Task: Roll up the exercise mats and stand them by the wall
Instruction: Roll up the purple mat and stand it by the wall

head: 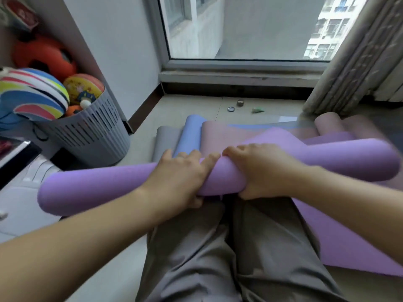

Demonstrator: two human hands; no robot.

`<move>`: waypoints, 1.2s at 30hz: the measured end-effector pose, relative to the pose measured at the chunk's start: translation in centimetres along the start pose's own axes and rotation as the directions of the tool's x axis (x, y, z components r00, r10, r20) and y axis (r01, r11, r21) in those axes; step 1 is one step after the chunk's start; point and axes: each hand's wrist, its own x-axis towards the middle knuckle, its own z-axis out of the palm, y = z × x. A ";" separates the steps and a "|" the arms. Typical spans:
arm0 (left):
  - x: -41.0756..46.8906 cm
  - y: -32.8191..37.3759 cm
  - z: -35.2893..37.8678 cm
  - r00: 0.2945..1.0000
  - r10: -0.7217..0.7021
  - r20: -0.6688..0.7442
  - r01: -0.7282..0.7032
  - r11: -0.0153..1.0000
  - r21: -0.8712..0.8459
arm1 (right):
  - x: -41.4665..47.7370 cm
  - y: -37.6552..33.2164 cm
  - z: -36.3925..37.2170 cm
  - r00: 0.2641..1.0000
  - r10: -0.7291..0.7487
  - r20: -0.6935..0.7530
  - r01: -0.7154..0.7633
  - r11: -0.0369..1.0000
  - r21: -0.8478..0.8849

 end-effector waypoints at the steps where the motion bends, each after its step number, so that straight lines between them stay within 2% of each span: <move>1: -0.2 -0.1 -0.8 0.999 0.007 -0.044 -0.007 1.000 -0.002 | -0.3 0.0 -1.2 1.000 -0.010 -0.009 0.010 1.000 -0.016; 3: -1.2 0.1 -2.1 0.995 0.021 -0.098 -0.020 1.000 0.013 | -1.1 -0.1 -2.8 0.998 -0.039 -0.039 0.037 0.998 -0.052; 5: -2.1 0.4 -2.8 0.995 0.044 -0.094 -0.042 0.999 0.026 | -2.0 -0.3 -3.3 0.998 -0.053 -0.046 0.050 0.996 -0.072; 9: -2.8 1.2 -1.5 0.993 0.107 0.046 -0.106 0.994 -0.022 | -3.1 -1.4 -0.7 0.994 -0.043 0.097 0.041 0.999 0.019; 12: -2.2 1.5 0.3 0.974 0.162 0.156 -0.137 0.978 -0.158 | -3.2 -1.5 2.0 0.969 -0.044 0.243 0.015 0.993 0.118; 15: -1.2 0.7 0.8 0.949 0.211 0.233 -0.129 0.937 -0.325 | -2.9 -1.0 2.2 0.951 -0.043 0.306 -0.016 0.982 0.188; 17: 0.0 -0.3 0.8 0.911 0.239 0.335 -0.087 0.907 -0.411 | -3.1 -1.2 2.1 0.961 -0.037 0.273 -0.001 0.991 0.137; 19: 1.5 -1.2 0.8 0.827 0.272 0.492 0.003 0.873 -0.488 | -3.4 -2.0 2.7 0.977 -0.016 0.212 0.012 1.000 0.020; 21: 2.5 -2.0 0.8 0.765 0.287 0.576 0.086 0.841 -0.534 | -3.0 -2.5 3.3 0.981 0.023 0.192 -0.020 1.000 -0.020; 23: 2.4 -1.9 0.9 0.804 0.241 0.544 0.093 0.852 -0.514 | -2.0 -2.1 3.2 0.972 0.056 0.229 -0.074 0.995 0.073; 26: 0.7 0.1 1.7 0.954 0.063 0.292 0.003 0.975 -0.220 | 0.2 -0.3 2.1 0.936 0.039 0.350 -0.124 0.967 0.222; 27: 0.1 0.8 2.0 0.978 0.045 0.206 -0.018 0.991 -0.134 | 0.8 0.1 1.7 0.919 0.026 0.394 -0.134 0.959 0.250; 29: -0.2 1.2 2.5 0.991 0.032 0.130 -0.024 0.998 -0.065 | 1.3 0.2 1.6 0.900 0.006 0.436 -0.133 0.956 0.261; 31: 0.0 0.5 2.6 0.993 0.033 0.109 -0.024 0.996 -0.085 | 0.7 -0.4 2.2 0.929 0.063 0.366 -0.135 0.976 0.174; 34: 0.1 0.1 2.6 0.995 0.033 0.098 -0.020 0.992 -0.125 | -1.3 -2.2 4.9 0.996 0.084 0.025 -0.082 0.995 -0.053; 36: 0.1 0.2 2.6 0.993 0.037 0.116 -0.019 0.989 -0.149 | -1.7 -2.3 6.2 0.985 0.051 -0.166 -0.053 0.999 -0.009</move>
